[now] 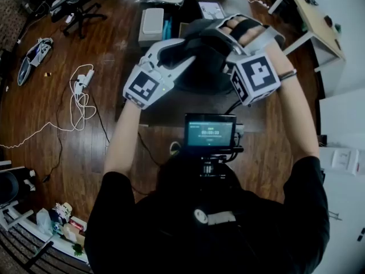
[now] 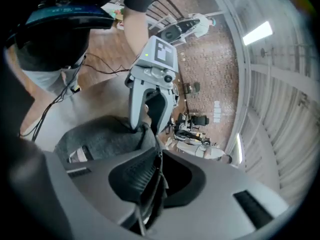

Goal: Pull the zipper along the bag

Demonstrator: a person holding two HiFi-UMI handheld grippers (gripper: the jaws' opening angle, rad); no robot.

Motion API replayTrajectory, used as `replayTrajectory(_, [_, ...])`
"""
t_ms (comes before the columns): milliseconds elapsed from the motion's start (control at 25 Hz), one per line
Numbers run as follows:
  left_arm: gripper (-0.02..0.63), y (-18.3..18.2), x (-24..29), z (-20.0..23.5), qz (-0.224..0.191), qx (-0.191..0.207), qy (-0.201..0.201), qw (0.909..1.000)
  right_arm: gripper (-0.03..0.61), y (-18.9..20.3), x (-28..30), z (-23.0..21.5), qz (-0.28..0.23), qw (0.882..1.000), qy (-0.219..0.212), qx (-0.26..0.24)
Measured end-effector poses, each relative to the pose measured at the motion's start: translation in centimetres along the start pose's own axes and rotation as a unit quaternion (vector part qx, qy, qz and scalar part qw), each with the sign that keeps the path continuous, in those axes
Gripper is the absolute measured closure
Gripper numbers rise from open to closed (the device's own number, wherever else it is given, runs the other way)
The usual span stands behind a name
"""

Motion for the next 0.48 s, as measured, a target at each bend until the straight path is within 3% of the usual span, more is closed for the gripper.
replayTrajectory(120, [0.491, 0.1, -0.2, 0.1, -0.001, -0.017, 0.003, 0.9998, 0.551, -0.3, -0.1, 0.1, -0.015, 0.999, -0.009, -0.033])
replayTrajectory(240, [0.511, -0.1, -0.5, 0.0, -0.006, -0.031, 0.009, 0.9995, 0.552, -0.5, -0.7, 0.1, -0.043, 0.998, -0.02, -0.029])
replayTrajectory(480, [0.523, -0.8, -0.8, -0.5, -0.021, -0.03, 0.011, 0.9993, 0.554, -0.3, -2.2, -0.1, -0.102, 0.992, -0.042, 0.068])
Point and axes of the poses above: the fingertips, and each gripper's own axes: x forward along the fingers, z to its left, y out of its underside, the point moved 1 cm from there along -x, backward along the fingers, and after that the axes turned 10 degrees about x, right-handed, at the moved point
